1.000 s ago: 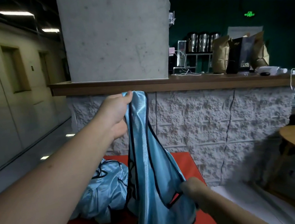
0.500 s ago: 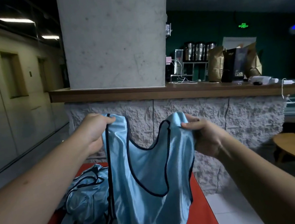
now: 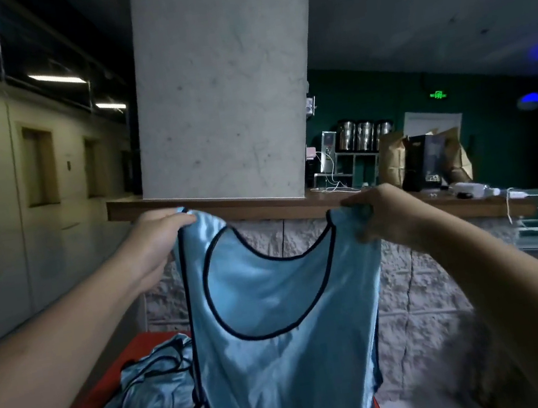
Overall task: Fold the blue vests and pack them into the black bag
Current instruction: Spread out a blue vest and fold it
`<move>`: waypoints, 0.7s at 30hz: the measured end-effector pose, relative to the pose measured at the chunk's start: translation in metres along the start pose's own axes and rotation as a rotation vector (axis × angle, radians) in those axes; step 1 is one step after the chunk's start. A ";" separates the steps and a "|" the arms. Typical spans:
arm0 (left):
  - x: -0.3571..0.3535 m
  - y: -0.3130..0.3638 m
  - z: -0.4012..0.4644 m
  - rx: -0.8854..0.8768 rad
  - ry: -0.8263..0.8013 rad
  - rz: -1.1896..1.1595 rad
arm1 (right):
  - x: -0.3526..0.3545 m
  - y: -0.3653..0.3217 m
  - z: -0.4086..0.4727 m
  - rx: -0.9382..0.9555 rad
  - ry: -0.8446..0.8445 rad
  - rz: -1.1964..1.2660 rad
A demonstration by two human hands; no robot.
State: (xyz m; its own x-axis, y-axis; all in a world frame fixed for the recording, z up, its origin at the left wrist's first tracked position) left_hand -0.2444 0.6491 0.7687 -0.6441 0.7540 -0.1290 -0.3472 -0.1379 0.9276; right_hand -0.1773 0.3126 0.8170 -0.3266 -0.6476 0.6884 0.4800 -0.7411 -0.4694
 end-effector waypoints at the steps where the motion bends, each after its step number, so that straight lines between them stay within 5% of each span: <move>1: 0.000 0.007 -0.004 -0.038 -0.031 0.002 | 0.005 -0.006 -0.002 0.051 0.023 -0.169; 4: 0.011 0.025 -0.010 -0.121 -0.016 -0.014 | 0.023 -0.022 -0.012 0.146 0.087 -0.407; 9: 0.027 0.057 -0.010 -0.239 0.004 -0.049 | 0.071 -0.031 -0.008 0.172 0.206 -0.389; 15: 0.027 0.056 0.020 -0.118 0.004 -0.204 | 0.085 0.003 0.028 -0.002 0.325 0.359; 21: -0.024 -0.066 0.058 0.091 -0.126 -0.004 | -0.024 0.081 0.053 -0.248 0.078 0.412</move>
State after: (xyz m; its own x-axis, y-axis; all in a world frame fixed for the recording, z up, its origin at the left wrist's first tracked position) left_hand -0.1666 0.6772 0.7311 -0.5498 0.8301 -0.0933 -0.2828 -0.0799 0.9558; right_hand -0.0871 0.2777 0.7915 -0.2145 -0.9005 0.3783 0.3768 -0.4337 -0.8185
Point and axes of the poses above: each hand's wrist, its own z-axis towards the middle knuckle, its own x-axis out of the back of the hand, y = z × x, the point moved 6 cm from there along z, towards the middle knuckle, and after that the axes turned 14 degrees about y, right-handed, at the moved point
